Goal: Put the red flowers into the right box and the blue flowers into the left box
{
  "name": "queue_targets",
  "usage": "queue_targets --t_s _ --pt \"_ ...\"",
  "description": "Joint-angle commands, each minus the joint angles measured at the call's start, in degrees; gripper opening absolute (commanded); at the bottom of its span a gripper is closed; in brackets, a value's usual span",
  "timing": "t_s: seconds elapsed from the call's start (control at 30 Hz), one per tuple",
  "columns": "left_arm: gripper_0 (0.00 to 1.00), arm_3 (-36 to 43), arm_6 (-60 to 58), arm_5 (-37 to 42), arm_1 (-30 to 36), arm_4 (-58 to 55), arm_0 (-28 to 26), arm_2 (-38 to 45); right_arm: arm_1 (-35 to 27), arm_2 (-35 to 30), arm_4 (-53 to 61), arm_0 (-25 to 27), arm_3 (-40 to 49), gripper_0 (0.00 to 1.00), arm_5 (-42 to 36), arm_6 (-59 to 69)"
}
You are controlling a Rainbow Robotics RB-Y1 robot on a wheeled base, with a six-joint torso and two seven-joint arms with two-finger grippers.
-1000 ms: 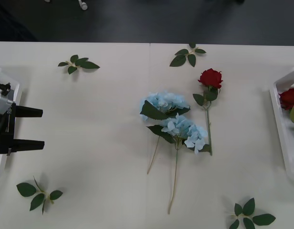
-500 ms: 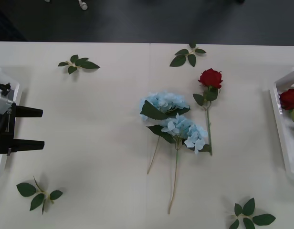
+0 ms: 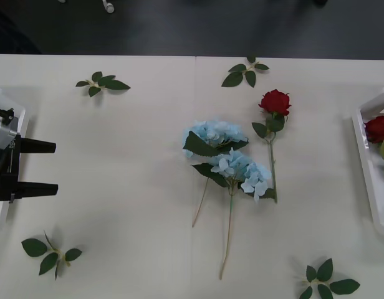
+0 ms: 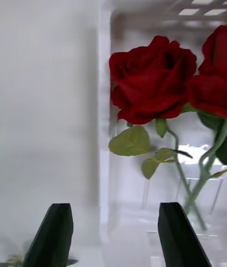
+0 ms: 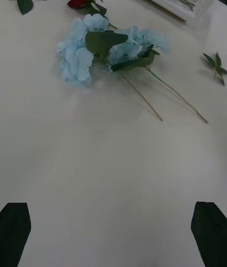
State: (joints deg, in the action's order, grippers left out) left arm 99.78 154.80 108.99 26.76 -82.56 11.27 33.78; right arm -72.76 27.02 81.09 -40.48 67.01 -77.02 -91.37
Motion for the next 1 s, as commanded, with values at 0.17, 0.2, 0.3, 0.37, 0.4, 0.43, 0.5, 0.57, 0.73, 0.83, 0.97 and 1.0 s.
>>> queue_targets --t_s 0.17,0.2,0.3,0.37,0.4,0.43,0.5,0.57,0.73,0.83,0.97,1.0 --pt "1.0 0.76 0.2 0.17 1.28 -0.41 1.21 -0.21 4.9 -1.54 -2.61 -1.53 7.96 0.52 -1.73 17.37" --pt "1.0 0.76 0.2 0.17 1.28 -0.41 1.21 -0.21 5.61 -1.54 -3.66 -1.53 8.92 0.52 -1.91 19.04" --pt "1.0 0.76 0.2 0.17 1.28 -0.41 1.21 -0.21 7.89 -1.45 -8.41 -1.53 12.88 0.52 -3.05 24.14" --pt "1.0 0.76 0.2 0.17 1.28 -0.41 1.21 -0.21 10.18 -1.54 -11.57 -1.44 15.87 0.52 -4.63 28.36" --pt "1.0 0.76 0.2 0.17 1.28 -0.41 1.21 -0.21 10.71 -1.45 -12.28 -1.44 16.57 0.53 -5.07 29.41" --pt "1.0 0.76 0.2 0.17 1.28 -0.41 1.21 -0.21 12.02 -1.45 -13.77 -1.53 18.06 0.52 -5.95 31.78" --pt "1.0 0.76 0.2 0.17 1.28 -0.41 1.21 -0.21 14.31 -1.54 -16.49 -1.44 20.52 0.52 -7.44 35.56" --pt "1.0 0.76 0.2 0.17 1.28 -0.41 1.21 -0.21 16.86 -1.45 -19.22 -1.44 22.37 0.52 -9.03 38.99" --pt "1.0 0.76 0.2 0.17 1.28 -0.41 1.21 -0.21 23.54 -0.57 -28.62 -1.44 25.89 0.52 -12.72 45.32" --pt "1.0 0.76 0.2 0.17 1.28 -0.41 1.21 -0.21 28.11 1.72 -35.48 -1.44 26.41 0.52 -13.95 48.13" --pt "1.0 0.76 0.2 0.17 1.28 -0.41 1.21 -0.21 32.33 6.37 -42.69 -1.35 25.97 0.52 -12.81 51.91" --pt "1.0 0.76 0.2 0.17 1.28 -0.41 1.21 -0.21 33.21 7.96 -44.36 -1.44 25.45 0.52 -12.19 53.05"
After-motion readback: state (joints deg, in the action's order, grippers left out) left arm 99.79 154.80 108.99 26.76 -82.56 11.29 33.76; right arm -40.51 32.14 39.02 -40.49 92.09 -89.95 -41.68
